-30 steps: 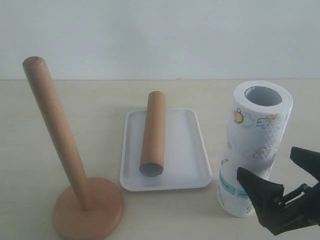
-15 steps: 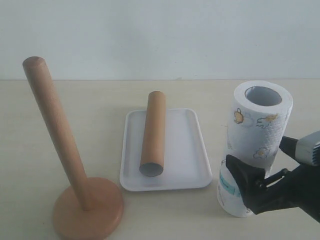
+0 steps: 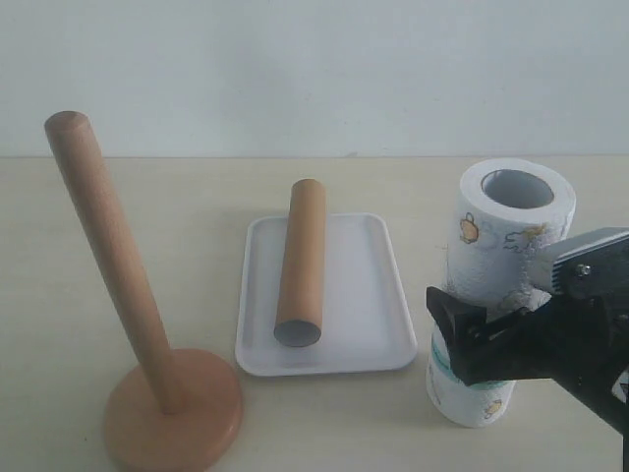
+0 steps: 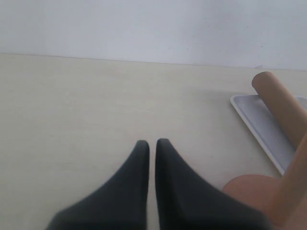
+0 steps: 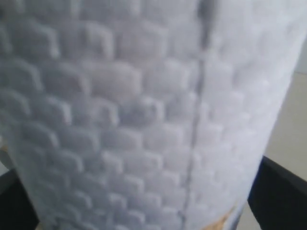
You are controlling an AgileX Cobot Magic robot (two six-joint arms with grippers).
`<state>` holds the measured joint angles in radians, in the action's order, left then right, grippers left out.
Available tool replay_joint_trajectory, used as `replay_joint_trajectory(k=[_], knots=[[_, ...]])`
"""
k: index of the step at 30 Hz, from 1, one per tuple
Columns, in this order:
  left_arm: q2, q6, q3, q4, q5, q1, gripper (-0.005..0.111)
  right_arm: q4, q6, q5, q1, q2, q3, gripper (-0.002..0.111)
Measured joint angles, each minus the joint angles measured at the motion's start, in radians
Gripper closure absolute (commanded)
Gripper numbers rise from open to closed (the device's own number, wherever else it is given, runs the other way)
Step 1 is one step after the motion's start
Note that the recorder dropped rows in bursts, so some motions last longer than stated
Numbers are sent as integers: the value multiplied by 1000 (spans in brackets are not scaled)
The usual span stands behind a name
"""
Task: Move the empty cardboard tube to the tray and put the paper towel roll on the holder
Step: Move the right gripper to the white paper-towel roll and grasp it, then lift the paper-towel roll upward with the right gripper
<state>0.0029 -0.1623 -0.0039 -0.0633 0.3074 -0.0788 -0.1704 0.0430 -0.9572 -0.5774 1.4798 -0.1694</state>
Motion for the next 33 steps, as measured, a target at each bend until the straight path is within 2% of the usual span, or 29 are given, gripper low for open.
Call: replay_joint_trajectory(k=[3, 5, 7, 10, 11, 21, 26, 29, 33], knots=[[0, 0, 0, 0, 0, 0, 103, -4, 5, -6, 0, 38, -13, 9], [0, 0, 0, 0, 0, 0, 103, -4, 6, -10, 0, 57, -20, 23], [0, 0, 0, 0, 0, 0, 103, -4, 8, -13, 0, 64, -20, 49], [0, 0, 0, 0, 0, 0, 103, -6, 8, -13, -2, 64, -22, 100], [0, 0, 0, 0, 0, 0, 103, -6, 8, -13, -2, 64, -22, 108], [0, 0, 0, 0, 0, 0, 103, -4, -5, -13, -2, 62, -22, 106], [0, 0, 0, 0, 0, 0, 103, -2, -17, 28, -2, -20, -30, 106], [0, 0, 0, 0, 0, 0, 103, 0, -13, 126, -2, -100, -64, 106], [0, 0, 0, 0, 0, 0, 103, 48, 0, 346, -2, -197, -147, 109]])
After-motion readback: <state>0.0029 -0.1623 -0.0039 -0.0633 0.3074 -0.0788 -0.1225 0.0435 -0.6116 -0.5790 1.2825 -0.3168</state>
